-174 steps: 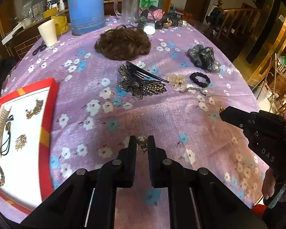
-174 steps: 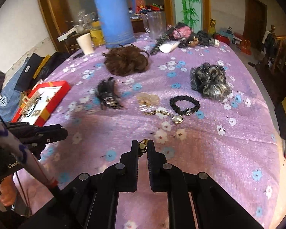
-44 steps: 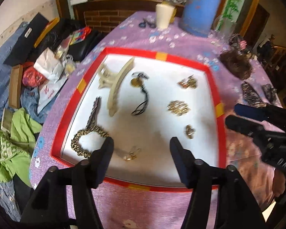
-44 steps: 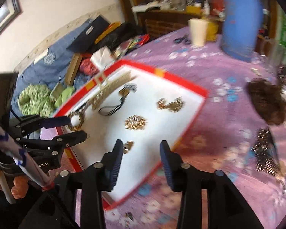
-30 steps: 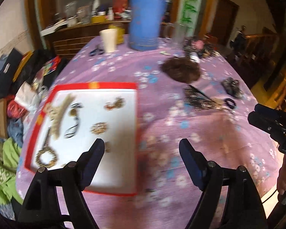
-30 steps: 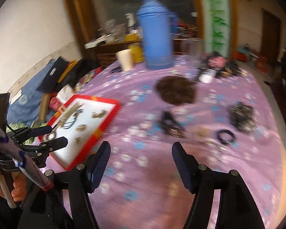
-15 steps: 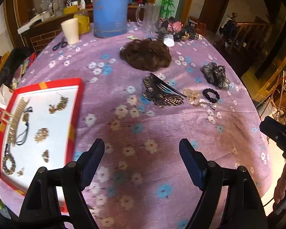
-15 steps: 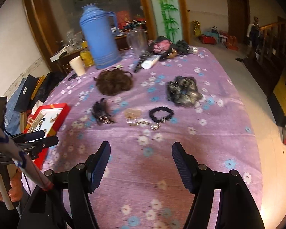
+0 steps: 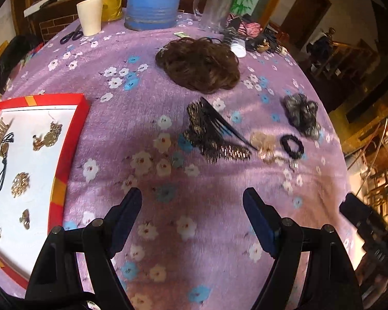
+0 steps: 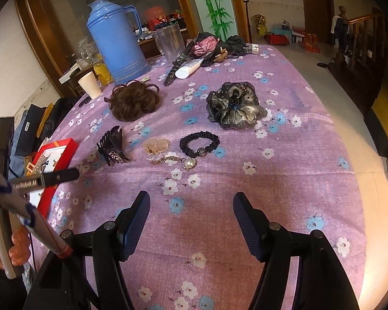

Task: Organize jewelry
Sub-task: 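Grasp the black claw clip with the left gripper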

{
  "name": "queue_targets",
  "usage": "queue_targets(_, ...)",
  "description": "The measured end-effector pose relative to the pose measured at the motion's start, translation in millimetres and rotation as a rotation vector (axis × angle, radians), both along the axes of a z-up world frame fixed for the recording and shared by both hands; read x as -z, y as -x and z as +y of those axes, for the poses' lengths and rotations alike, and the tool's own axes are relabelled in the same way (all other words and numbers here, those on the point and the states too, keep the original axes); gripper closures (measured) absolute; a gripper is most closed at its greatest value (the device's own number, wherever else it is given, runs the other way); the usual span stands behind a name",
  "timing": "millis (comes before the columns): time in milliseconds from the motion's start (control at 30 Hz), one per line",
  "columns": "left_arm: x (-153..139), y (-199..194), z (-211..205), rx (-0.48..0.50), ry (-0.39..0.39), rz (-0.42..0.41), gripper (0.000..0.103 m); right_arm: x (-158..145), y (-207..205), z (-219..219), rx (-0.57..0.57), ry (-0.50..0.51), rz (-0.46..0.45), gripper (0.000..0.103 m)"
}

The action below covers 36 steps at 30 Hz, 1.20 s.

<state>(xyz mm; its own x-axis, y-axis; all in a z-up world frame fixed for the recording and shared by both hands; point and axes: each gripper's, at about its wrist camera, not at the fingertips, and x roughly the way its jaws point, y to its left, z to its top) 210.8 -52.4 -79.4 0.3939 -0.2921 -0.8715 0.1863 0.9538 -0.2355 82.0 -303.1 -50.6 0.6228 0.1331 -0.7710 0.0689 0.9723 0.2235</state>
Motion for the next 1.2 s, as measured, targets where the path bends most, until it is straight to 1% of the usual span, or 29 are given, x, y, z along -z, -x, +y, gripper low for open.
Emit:
queue_targets(167,1,-19,-4,-0.018,0.022,0.01,0.025,4,-10,-1,-0.002,-0.006,0.008,0.032)
queue_targets(267,3,-31,-7,-0.03,0.017,0.012,0.032,7,-14,-1,-0.006,-0.009,0.013,0.032)
queue_targets(333,5,-39,-9,-0.036,0.015,0.018,0.041,9,-17,-1,-0.009,-0.013,0.018,0.032)
queue_targets(433,10,-50,-11,-0.032,0.041,0.039,0.047,12,-19,0,-0.013,-0.015,0.023,0.032)
queue_targets(567,12,-58,-16,-0.025,0.051,0.04,0.054,16,-21,1,-0.017,-0.018,0.031,0.032)
queue_targets(600,14,-60,-17,-0.024,0.048,0.046,0.06,16,-21,1,-0.018,-0.019,0.032,0.032)
queue_targets(667,17,-63,-18,-0.021,0.065,0.058,0.062,17,-22,0,-0.016,-0.02,0.033,0.032)
queue_targets(767,17,-67,-20,-0.024,0.073,0.05,0.065,18,-22,-1,-0.012,-0.023,0.034,0.032)
queue_targets(833,19,-70,-22,-0.021,0.084,0.058,0.069,18,-23,-2,-0.011,-0.022,0.036,0.032)
queue_targets(867,21,-72,-23,-0.018,0.085,0.064,0.072,18,-23,-2,-0.011,-0.022,0.036,0.032)
queue_targets(900,22,-72,-24,-0.015,0.084,0.067,0.08,18,-23,-2,-0.01,-0.023,0.036,0.032)
queue_targets(967,22,-72,-27,-0.008,0.074,0.066,0.083,18,-24,-3,-0.007,-0.024,0.036,0.032)
queue_targets(1033,20,-70,-29,-0.001,0.066,0.058,0.089,18,-26,-5,-0.003,-0.027,0.036,0.032)
queue_targets(1067,18,-69,-30,0.004,0.061,0.055,0.1,19,-27,-5,-0.001,-0.028,0.038,0.032)
queue_targets(1200,16,-65,-31,0.034,0.04,0.061,0.099,21,-32,-5,-0.004,-0.028,0.042,0.033)
